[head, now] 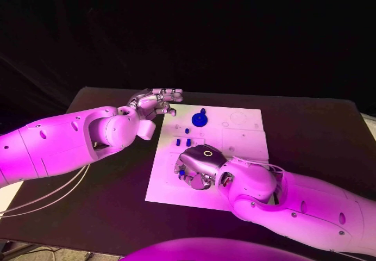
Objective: Assemble the parts on the task board
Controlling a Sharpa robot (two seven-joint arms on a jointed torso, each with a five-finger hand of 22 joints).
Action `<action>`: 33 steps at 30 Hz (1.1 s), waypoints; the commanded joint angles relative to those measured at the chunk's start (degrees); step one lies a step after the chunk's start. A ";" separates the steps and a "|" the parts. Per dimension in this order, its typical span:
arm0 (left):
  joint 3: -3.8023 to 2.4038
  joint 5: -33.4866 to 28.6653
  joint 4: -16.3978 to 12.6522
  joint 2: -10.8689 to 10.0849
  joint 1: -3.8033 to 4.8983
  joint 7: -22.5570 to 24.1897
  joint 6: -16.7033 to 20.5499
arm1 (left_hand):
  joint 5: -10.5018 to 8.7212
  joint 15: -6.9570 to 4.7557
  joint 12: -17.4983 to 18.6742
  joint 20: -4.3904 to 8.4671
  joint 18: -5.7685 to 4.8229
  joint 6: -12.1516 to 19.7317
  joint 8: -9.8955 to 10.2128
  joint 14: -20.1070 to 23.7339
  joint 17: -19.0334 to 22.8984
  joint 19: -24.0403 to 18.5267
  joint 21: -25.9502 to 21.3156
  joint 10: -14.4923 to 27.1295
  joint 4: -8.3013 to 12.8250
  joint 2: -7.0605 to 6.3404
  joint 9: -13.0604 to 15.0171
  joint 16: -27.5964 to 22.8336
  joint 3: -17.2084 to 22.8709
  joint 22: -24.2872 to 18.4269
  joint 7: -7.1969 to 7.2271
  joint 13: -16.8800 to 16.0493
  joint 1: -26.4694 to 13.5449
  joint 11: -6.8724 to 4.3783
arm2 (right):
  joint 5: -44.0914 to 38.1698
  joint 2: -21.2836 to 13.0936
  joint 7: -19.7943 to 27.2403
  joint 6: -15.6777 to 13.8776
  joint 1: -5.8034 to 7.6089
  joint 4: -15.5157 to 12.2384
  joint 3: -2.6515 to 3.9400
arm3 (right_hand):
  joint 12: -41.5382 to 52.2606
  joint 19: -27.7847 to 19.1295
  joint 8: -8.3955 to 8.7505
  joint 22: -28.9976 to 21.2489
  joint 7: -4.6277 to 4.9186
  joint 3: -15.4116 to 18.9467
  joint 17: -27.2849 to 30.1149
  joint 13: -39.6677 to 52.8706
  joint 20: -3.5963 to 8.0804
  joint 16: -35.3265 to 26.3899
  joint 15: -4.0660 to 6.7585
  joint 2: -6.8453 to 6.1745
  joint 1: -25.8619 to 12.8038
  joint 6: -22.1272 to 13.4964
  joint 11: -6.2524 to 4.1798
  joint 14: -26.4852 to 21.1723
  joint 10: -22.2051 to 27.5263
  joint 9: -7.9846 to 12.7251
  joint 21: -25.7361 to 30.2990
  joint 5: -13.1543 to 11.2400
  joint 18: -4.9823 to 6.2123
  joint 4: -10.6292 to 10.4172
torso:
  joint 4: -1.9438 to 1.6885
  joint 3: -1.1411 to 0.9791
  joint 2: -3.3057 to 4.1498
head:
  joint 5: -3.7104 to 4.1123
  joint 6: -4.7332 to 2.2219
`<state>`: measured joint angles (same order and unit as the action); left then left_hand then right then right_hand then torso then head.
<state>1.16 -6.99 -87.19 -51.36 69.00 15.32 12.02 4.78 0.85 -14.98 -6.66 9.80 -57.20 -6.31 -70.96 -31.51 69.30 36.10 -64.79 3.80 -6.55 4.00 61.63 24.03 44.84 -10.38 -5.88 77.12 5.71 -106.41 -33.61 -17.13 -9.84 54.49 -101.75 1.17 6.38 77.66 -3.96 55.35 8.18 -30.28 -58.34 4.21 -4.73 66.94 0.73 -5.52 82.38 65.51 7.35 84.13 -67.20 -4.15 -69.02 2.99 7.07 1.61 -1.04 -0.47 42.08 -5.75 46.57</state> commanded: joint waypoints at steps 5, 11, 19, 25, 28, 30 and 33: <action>-0.04 0.17 -0.21 0.01 0.04 0.10 -0.97 | 0.23 0.05 -0.39 0.09 0.66 0.40 -0.22 0.27 0.06 -0.39 -0.25 0.41 0.22 0.12 0.09 0.11 -0.26 -0.05 -0.17 -0.07 -0.19 0.15 | 0.00 0.12 -0.20 2.68 -0.18 0.53 -0.35 | -2.44 -0.39 0.59 -0.49 0.34 2.48 -0.18 -0.59 -0.73 0.46 -0.48 -2.14 -4.28 -4.29 -2.63 1.14 -0.72 0.58 0.13 0.72 -0.48 -1.58 | 0.07 -0.02 -0.04 | -0.19 0.13; -0.04 0.17 -0.18 0.00 0.05 0.06 -0.92 | 0.25 0.06 -0.43 0.08 0.65 0.42 -0.24 0.26 0.02 -0.40 -0.25 0.44 0.22 0.10 0.09 0.17 -0.31 -0.06 -0.17 -0.06 -0.23 0.15 | 0.31 0.01 -0.32 1.90 -0.17 0.63 -0.38 | -2.77 -1.93 0.45 -3.84 1.04 6.90 2.07 -0.65 -1.50 -1.16 -1.24 -4.06 -6.30 -7.18 -1.49 0.33 5.98 0.43 2.48 0.72 0.14 -2.84 | 0.13 -0.05 -0.09 | -0.16 0.13; -0.04 0.18 -0.08 -0.01 0.05 0.00 -0.64 | 0.31 0.14 -0.46 0.04 0.64 0.85 -0.19 0.23 0.02 -0.40 -0.22 0.99 0.30 -0.02 0.03 0.34 -0.49 -0.08 -0.29 0.02 -0.33 0.29 | -0.05 -0.56 -0.70 -2.09 -0.16 0.42 -0.45 | -2.24 -3.44 0.37 -7.20 1.70 13.85 4.75 -0.53 -1.99 -2.98 -1.92 -2.96 -4.78 -8.96 -0.69 -0.94 11.37 0.33 4.95 1.26 0.72 -4.02 | 0.12 -0.08 -0.04 | 0.00 0.00; -0.04 0.18 0.11 0.03 0.04 -0.07 -0.69 | 0.32 0.16 -0.47 0.02 0.64 0.96 -0.19 0.24 0.06 -0.40 -0.21 1.12 0.32 -0.03 0.02 0.36 -0.52 -0.09 -0.33 0.04 -0.34 0.33 | -0.59 -1.76 -0.26 -8.98 -0.26 -0.79 -0.43 | -1.86 -3.79 0.30 -8.15 1.70 15.72 5.72 -0.49 -2.05 -3.57 -1.98 -2.42 -3.82 -8.71 -0.63 -1.24 11.81 0.27 5.63 1.60 0.90 -4.61 | 0.15 -0.15 -0.06 | 0.23 -0.22; -0.04 0.18 0.22 0.04 0.04 -0.09 -0.75 | 0.32 0.17 -0.48 0.02 0.64 0.99 -0.19 0.26 0.10 -0.40 -0.21 1.15 0.32 -0.03 0.02 0.35 -0.52 -0.09 -0.33 0.05 -0.33 0.33 | -0.37 -2.95 0.01 -11.14 -0.28 -1.81 -0.21 | -1.73 -4.10 0.28 -9.03 1.79 16.26 6.59 -0.50 -2.06 -4.19 -1.99 -2.34 -3.43 -8.55 -0.59 -1.46 11.91 0.25 6.22 1.63 1.05 -4.79 | 0.14 -0.09 -0.12 | 0.44 -0.32; -0.04 0.18 0.30 0.04 0.04 -0.10 -0.80 | 0.32 0.17 -0.48 0.02 0.64 0.99 -0.19 0.26 0.10 -0.40 -0.21 1.15 0.32 -0.03 0.02 0.35 -0.52 -0.09 -0.33 0.05 -0.33 0.33 | 0.50 -4.30 0.13 -12.14 -0.24 -2.89 0.21 | -1.67 -4.13 0.31 -9.13 1.73 16.52 6.73 -0.49 -2.06 -4.30 -1.99 -2.32 -3.25 -8.55 -0.61 -1.50 11.93 0.26 6.30 1.62 1.06 -4.89 | 0.19 -0.09 -0.18 | 0.67 -0.50; -0.04 0.18 0.36 0.03 0.03 -0.10 -0.88 | 0.32 0.18 -0.48 0.01 0.63 1.02 -0.19 0.27 0.14 -0.40 -0.21 1.19 0.33 -0.03 0.02 0.34 -0.53 -0.09 -0.34 0.05 -0.33 0.34 | 3.22 -7.16 -0.12 -12.91 0.08 -4.92 1.02 | -0.71 -4.07 0.29 -9.31 1.50 17.29 7.09 -0.31 -2.02 -4.52 -1.81 -2.02 -2.82 -8.32 -0.93 -1.42 10.43 0.25 6.47 1.75 1.09 -5.37 | 0.19 -0.05 -0.23 | 1.30 -0.84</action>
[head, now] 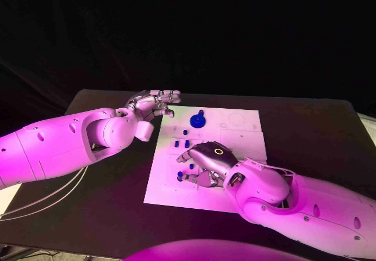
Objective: Assemble the parts on the task board
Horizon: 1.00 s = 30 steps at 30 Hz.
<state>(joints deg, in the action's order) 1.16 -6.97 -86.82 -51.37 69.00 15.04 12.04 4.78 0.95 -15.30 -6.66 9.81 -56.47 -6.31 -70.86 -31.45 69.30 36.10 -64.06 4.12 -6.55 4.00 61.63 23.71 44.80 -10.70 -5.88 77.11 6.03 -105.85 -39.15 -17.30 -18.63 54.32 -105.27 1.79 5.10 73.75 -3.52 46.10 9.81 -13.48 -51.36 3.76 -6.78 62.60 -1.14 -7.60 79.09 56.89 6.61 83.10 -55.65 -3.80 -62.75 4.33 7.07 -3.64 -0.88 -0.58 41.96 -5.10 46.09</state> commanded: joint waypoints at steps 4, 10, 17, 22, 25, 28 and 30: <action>-0.03 0.17 -0.10 -0.05 0.03 0.15 -0.98 | 0.32 0.08 -0.16 0.01 0.63 0.29 -0.19 0.17 0.08 -0.40 -0.21 0.46 0.01 -0.03 0.02 0.34 -0.21 -0.05 -0.02 0.05 -0.33 0.02 | 10.71 -7.61 -3.49 -6.51 1.64 -4.91 1.16 | 4.07 0.43 -0.72 0.70 -0.22 2.38 -0.35 0.96 0.34 0.23 0.70 0.57 -2.76 2.14 -1.04 -0.03 -7.87 -0.33 -0.26 4.07 0.90 -3.48 | 0.22 0.08 -0.24 | 1.80 -0.81; -0.02 0.21 -0.63 -0.53 0.03 0.15 -0.82 | 0.32 0.08 -0.18 0.01 0.62 0.30 -0.20 0.17 0.06 -0.41 -0.21 0.47 0.02 -0.01 0.02 0.36 -0.22 -0.05 -0.03 0.05 -0.33 0.03 | 22.34 -17.95 -11.26 -6.33 3.51 -8.76 1.08 | 13.12 7.32 -1.78 16.43 -2.70 6.20 -12.78 6.57 2.70 10.20 3.40 -0.91 -5.32 3.54 -4.42 3.56 -22.07 -0.53 -11.11 8.39 -1.86 -7.08 | 1.04 0.29 -0.47 | 3.91 -1.72; 0.05 0.25 -1.09 -0.50 0.01 0.13 -0.79 | 0.32 0.09 -0.22 0.00 0.62 0.31 -0.22 0.19 0.14 -0.41 -0.21 0.47 0.01 -0.01 0.02 0.34 -0.24 -0.06 -0.03 0.04 -0.35 0.03 | 23.80 -24.18 -15.02 -5.08 2.89 -10.72 -0.22 | 49.83 9.47 -4.44 23.85 -4.45 12.69 -24.57 46.03 4.53 19.01 4.59 0.33 -6.55 4.47 -5.65 4.97 -26.19 -1.14 -16.26 11.01 -3.09 -12.23 | 2.12 0.44 -0.55 | 5.37 -2.36; 0.19 0.26 -1.14 -0.32 -0.02 0.16 -0.88 | 0.32 0.09 -0.22 0.00 0.62 0.31 -0.22 0.19 0.14 -0.41 -0.21 0.47 0.01 -0.01 0.02 0.34 -0.24 -0.06 -0.03 0.04 -0.35 0.03 | 21.89 -25.98 -16.14 -3.71 2.42 -11.43 -0.52 | 66.02 9.60 -6.40 25.69 -4.15 17.02 -29.87 65.00 4.10 22.51 4.46 2.62 -5.91 3.69 -5.57 5.41 -25.83 -1.90 -17.57 12.39 -3.39 -12.71 | 2.45 0.49 -0.74 | 5.66 -2.31; 0.23 0.26 -1.17 -0.27 -0.03 0.17 -0.94 | 0.32 0.09 -0.22 0.00 0.62 0.31 -0.22 0.19 0.14 -0.41 -0.21 0.47 0.01 -0.01 0.02 0.34 -0.24 -0.06 -0.03 0.04 -0.35 0.03 | 20.69 -26.36 -16.57 -2.10 2.12 -11.51 -0.62 | 68.35 9.84 -7.05 26.57 -4.14 18.10 -30.99 67.98 4.08 23.19 4.36 3.77 -6.40 3.85 -5.70 5.57 -26.34 -2.27 -18.11 12.82 -3.52 -12.89 | 2.32 0.59 -0.81 | 6.30 -2.21; 0.24 0.26 -1.21 -0.32 -0.04 0.17 -0.96 | 0.32 0.09 -0.22 0.00 0.62 0.31 -0.22 0.19 0.14 -0.41 -0.21 0.47 0.01 -0.01 0.02 0.34 -0.24 -0.06 -0.03 0.04 -0.35 0.03 | 18.88 -26.36 -16.85 -0.62 1.81 -11.31 -0.67 | 69.58 9.96 -7.39 27.05 -4.20 19.13 -31.65 69.64 4.07 23.58 4.37 4.35 -7.24 3.83 -5.71 5.65 -26.69 -2.53 -18.41 12.70 -3.60 -12.92 | 2.16 0.62 -0.75 | 6.61 -2.15; 0.25 0.26 -1.22 -0.38 -0.04 0.17 -0.93 | 0.32 0.09 -0.22 0.00 0.62 0.31 -0.22 0.19 0.14 -0.41 -0.21 0.47 0.01 -0.01 0.02 0.34 -0.24 -0.06 -0.03 0.04 -0.35 0.03 | 17.62 -26.08 -16.98 0.12 1.56 -11.10 -0.69 | 70.02 10.00 -7.58 27.26 -4.23 19.74 -31.87 70.29 4.07 23.71 4.37 4.49 -7.55 3.82 -5.72 5.68 -26.79 -2.69 -18.54 12.37 -3.63 -12.94 | 2.18 0.59 -0.70 | 6.49 -2.22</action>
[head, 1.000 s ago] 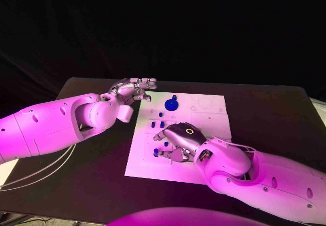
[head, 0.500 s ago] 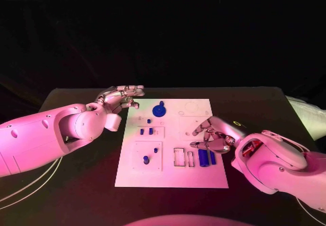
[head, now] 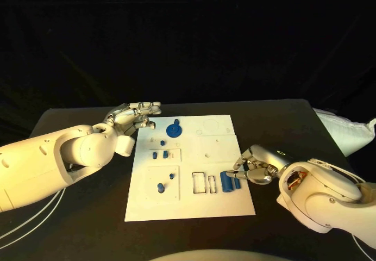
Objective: Assemble the parts on the task board
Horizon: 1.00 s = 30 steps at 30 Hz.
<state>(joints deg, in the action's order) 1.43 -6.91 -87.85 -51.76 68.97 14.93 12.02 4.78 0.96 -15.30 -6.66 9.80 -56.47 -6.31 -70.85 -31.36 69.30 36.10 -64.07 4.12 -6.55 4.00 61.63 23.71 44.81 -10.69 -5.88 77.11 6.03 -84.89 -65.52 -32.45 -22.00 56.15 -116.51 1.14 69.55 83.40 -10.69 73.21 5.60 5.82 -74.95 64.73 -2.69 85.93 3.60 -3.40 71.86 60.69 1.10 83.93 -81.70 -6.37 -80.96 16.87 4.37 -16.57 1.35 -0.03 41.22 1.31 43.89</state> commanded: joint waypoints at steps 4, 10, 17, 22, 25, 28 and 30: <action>0.00 0.20 -0.28 -0.12 -0.01 0.30 -0.91 | 0.31 0.10 -0.29 -0.02 0.62 0.35 -0.26 0.19 0.04 -0.41 -0.21 0.50 -0.01 -0.01 0.03 0.38 -0.31 -0.07 -0.06 0.04 -0.43 0.06 | -5.18 1.24 -1.95 4.42 -0.91 0.49 -0.05 | 5.71 0.37 -0.60 0.34 -0.03 1.17 -8.41 9.70 -0.03 0.46 -0.37 0.34 -0.69 -0.04 -0.21 4.86 -0.71 -0.29 -0.45 -0.51 -0.96 -0.04 | 0.03 0.09 0.09 | -0.17 0.05; 0.00 0.20 -0.26 -0.26 -0.02 0.29 -0.92 | 0.31 0.10 -0.29 -0.02 0.62 0.35 -0.26 0.19 0.04 -0.41 -0.21 0.50 -0.01 -0.01 0.03 0.38 -0.31 -0.07 -0.06 0.04 -0.43 0.06 | -6.50 2.58 -1.96 5.83 -1.60 0.99 -0.06 | 6.38 0.52 -0.72 0.78 -0.05 1.56 -8.88 10.53 -0.04 0.72 -0.37 0.37 -0.82 -0.08 -0.22 4.94 -1.02 -0.39 -0.69 -0.64 -1.04 -0.02 | 0.06 0.07 0.09 | -0.40 0.20; 0.00 0.20 -0.14 -0.37 -0.02 0.26 -0.94 | 0.31 0.10 -0.29 -0.02 0.62 0.35 -0.26 0.19 0.04 -0.41 -0.21 0.50 -0.01 -0.01 0.03 0.38 -0.31 -0.07 -0.06 0.04 -0.43 0.06 | -7.70 3.66 -2.01 7.54 -1.95 1.84 -0.08 | 6.69 0.62 -0.78 1.09 -0.06 1.71 -9.21 10.91 -0.05 0.90 -0.38 0.37 -0.78 -0.08 -0.22 5.00 -1.16 -0.44 -0.86 -0.66 -1.10 0.02 | 0.01 0.08 0.08 | -0.60 0.26; 0.00 0.20 -0.16 -0.47 -0.02 0.22 -1.03 | 0.31 0.10 -0.29 -0.02 0.62 0.35 -0.26 0.19 0.04 -0.41 -0.21 0.50 -0.01 -0.01 0.03 0.38 -0.31 -0.07 -0.06 0.04 -0.43 0.06 | -8.28 4.85 -2.03 8.04 -2.21 2.79 -0.09 | 6.80 0.67 -0.85 1.27 -0.06 1.84 -9.43 11.10 -0.05 1.03 -0.38 0.48 -0.64 -0.10 -0.22 5.04 -1.20 -0.51 -0.96 -0.69 -1.14 0.06 | -0.07 0.07 0.13 | -0.71 0.33; 0.00 0.20 -0.20 -0.52 -0.02 0.16 -1.12 | 0.31 0.10 -0.29 -0.02 0.62 0.35 -0.26 0.19 0.04 -0.41 -0.21 0.50 -0.01 -0.01 0.03 0.38 -0.31 -0.07 -0.06 0.04 -0.43 0.06 | -8.50 5.72 -2.02 8.17 -2.54 3.56 -0.09 | 6.93 0.69 -0.95 1.41 -0.07 1.92 -9.54 11.32 -0.06 1.10 -0.38 0.68 -0.33 -0.11 -0.23 5.05 -1.24 -0.59 -1.04 -0.60 -1.16 0.14 | -0.13 0.08 0.15 | -0.79 0.38; 0.00 0.20 -0.21 -0.56 -0.02 0.09 -1.21 | 0.31 0.10 -0.29 -0.02 0.62 0.35 -0.26 0.19 0.04 -0.41 -0.21 0.50 -0.01 -0.01 0.03 0.38 -0.31 -0.07 -0.06 0.04 -0.43 0.06 | -8.63 6.54 -2.01 8.30 -3.10 4.28 -0.09 | 6.92 0.68 -1.08 1.47 -0.07 2.04 -9.56 11.45 -0.06 1.11 -0.39 0.91 0.22 -0.13 -0.23 5.04 -1.19 -0.71 -1.09 -0.38 -1.17 0.25 | -0.15 0.10 0.12 | -0.91 0.42; 0.00 0.20 -0.23 -0.61 -0.02 0.05 -1.25 | 0.31 0.10 -0.29 -0.02 0.62 0.35 -0.26 0.19 0.04 -0.41 -0.21 0.50 -0.01 -0.01 0.03 0.38 -0.31 -0.07 -0.06 0.04 -0.43 0.06 | -8.69 7.11 -2.00 8.34 -3.47 4.72 -0.09 | 6.96 0.67 -1.20 1.51 -0.08 2.12 -9.62 11.62 -0.07 1.15 -0.39 1.08 0.70 -0.12 -0.24 5.05 -1.19 -0.81 -1.11 -0.16 -1.17 0.34 | -0.20 0.11 0.12 | -0.92 0.54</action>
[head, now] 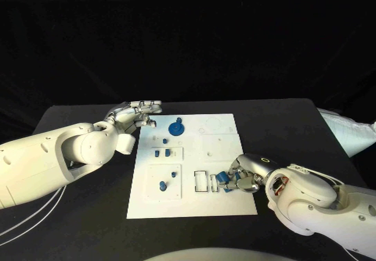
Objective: Assemble the parts on the task board
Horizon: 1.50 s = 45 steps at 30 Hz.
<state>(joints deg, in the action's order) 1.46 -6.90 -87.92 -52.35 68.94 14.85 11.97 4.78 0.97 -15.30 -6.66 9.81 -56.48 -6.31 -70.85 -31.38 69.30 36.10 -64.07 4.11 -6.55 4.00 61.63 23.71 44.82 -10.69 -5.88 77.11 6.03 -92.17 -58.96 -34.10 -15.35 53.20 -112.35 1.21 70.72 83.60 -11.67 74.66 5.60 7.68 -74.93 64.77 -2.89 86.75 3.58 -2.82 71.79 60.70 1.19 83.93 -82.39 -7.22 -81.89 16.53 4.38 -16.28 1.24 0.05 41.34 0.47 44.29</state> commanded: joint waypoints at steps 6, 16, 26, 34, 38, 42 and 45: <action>-0.03 0.19 -0.17 -0.11 0.01 0.06 -1.27 | 0.31 0.12 -0.38 -0.04 0.61 0.40 -0.31 0.24 0.21 -0.42 -0.21 0.55 -0.02 0.01 0.04 0.36 -0.37 -0.09 -0.07 0.03 -0.48 0.07 | -1.60 1.42 -0.43 1.35 -1.10 1.36 -0.16 | 5.99 0.48 -0.62 0.25 -0.15 0.20 -9.82 12.12 0.14 0.42 -0.34 1.51 2.24 0.06 -0.40 5.06 -0.60 -0.27 -0.30 0.86 -1.20 0.26 | -0.02 0.08 -0.06 | -0.24 0.27; -0.03 0.25 -0.12 -0.09 0.01 -0.01 -1.34 | 0.31 0.12 -0.38 -0.04 0.61 0.40 -0.31 0.24 0.21 -0.42 -0.21 0.55 -0.02 0.01 0.04 0.36 -0.37 -0.09 -0.07 0.03 -0.48 0.07 | 0.27 0.50 -0.64 -4.98 -1.23 0.34 -0.02 | 6.31 0.78 -1.39 1.11 -0.58 -0.27 -10.43 12.98 0.35 0.75 -0.05 3.46 4.49 1.25 -0.78 5.16 -0.93 -0.99 -0.79 4.12 -1.36 0.57 | -0.01 0.00 -0.08 | -0.25 0.19; -0.03 0.31 0.03 0.15 -0.04 -0.08 -1.54 | 0.33 0.12 -0.43 -0.05 0.62 0.42 -0.34 0.24 0.19 -0.43 -0.21 0.59 0.00 0.05 0.04 0.39 -0.37 -0.10 -0.06 0.03 -0.45 0.06 | 9.05 -0.25 -0.38 -13.12 -0.39 -3.20 0.90 | 6.40 0.91 -1.28 1.48 -0.66 0.20 -10.47 13.46 0.51 0.77 0.07 3.69 4.51 1.48 -0.87 5.16 -1.16 -1.41 -0.99 4.87 -1.43 0.10 | -0.16 0.10 -0.04 | -0.16 -0.07; -0.03 0.36 0.15 0.27 -0.08 -0.15 -1.64 | 0.33 0.12 -0.43 -0.05 0.62 0.42 -0.34 0.24 0.19 -0.43 -0.21 0.59 0.00 0.05 0.04 0.39 -0.37 -0.10 -0.06 0.03 -0.45 0.06 | 11.91 1.67 -0.30 -12.04 -0.09 -2.61 1.00 | 6.36 0.94 -1.28 1.56 -0.69 0.21 -10.52 13.47 0.52 0.79 0.07 3.84 4.53 1.54 -0.89 5.17 -1.16 -1.47 -1.04 4.67 -1.45 0.08 | -0.16 0.13 -0.08 | -0.44 0.09; -0.03 0.37 0.32 0.37 -0.10 -0.15 -1.68 | 0.33 0.12 -0.43 -0.05 0.62 0.42 -0.34 0.24 0.19 -0.43 -0.21 0.59 0.00 0.05 0.04 0.39 -0.37 -0.10 -0.06 0.03 -0.45 0.06 | 12.65 3.45 -0.37 -9.77 -0.12 -1.79 0.98 | 6.20 0.94 -1.29 1.57 -0.71 0.34 -10.53 13.39 0.53 0.80 0.09 4.09 4.23 1.66 -0.91 5.17 -1.13 -1.56 -1.05 4.45 -1.45 -0.11 | -0.12 0.11 -0.12 | -0.64 0.07; -0.03 0.38 0.31 0.43 -0.12 -0.18 -1.75 | 0.33 0.12 -0.43 -0.05 0.62 0.42 -0.34 0.24 0.19 -0.43 -0.21 0.59 0.00 0.05 0.04 0.39 -0.37 -0.10 -0.06 0.03 -0.45 0.06 | 13.21 5.06 -0.46 -7.57 -0.31 -0.99 0.90 | 5.83 0.92 -1.28 1.54 -0.74 0.67 -10.37 13.18 0.54 0.71 0.10 4.44 3.51 1.80 -0.92 5.14 -1.01 -1.70 -1.04 4.29 -1.44 -0.30 | -0.15 0.21 -0.03 | -0.55 0.07; -0.03 0.38 0.33 0.46 -0.12 -0.19 -1.71 | 0.33 0.12 -0.43 -0.05 0.62 0.42 -0.34 0.24 0.19 -0.43 -0.21 0.59 0.00 0.05 0.04 0.39 -0.37 -0.10 -0.06 0.03 -0.45 0.06 | 13.40 5.89 -0.51 -6.60 -0.47 -0.48 0.82 | 5.65 0.92 -1.28 1.56 -0.75 0.75 -10.26 13.04 0.54 0.65 0.10 4.47 3.40 1.83 -0.93 5.12 -0.93 -1.74 -1.04 4.25 -1.44 -0.30 | -0.14 0.18 -0.07 | -0.69 0.12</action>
<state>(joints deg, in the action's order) 1.47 -6.75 -87.54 -52.01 68.82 14.47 11.39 4.78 0.97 -15.54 -6.66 9.81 -56.48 -6.31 -70.84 -31.23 69.30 36.10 -63.88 4.11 -6.55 4.00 61.63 23.71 44.77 -10.68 -5.88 77.11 6.23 -80.01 -53.24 -34.35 -24.96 52.85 -113.01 2.05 70.72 83.80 -12.84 74.93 4.80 8.15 -74.95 70.17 -2.68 87.33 3.35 0.68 74.59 62.14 1.28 83.92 -82.46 -8.90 -82.55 21.14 3.49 -16.59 1.09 0.22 41.25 -0.14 44.37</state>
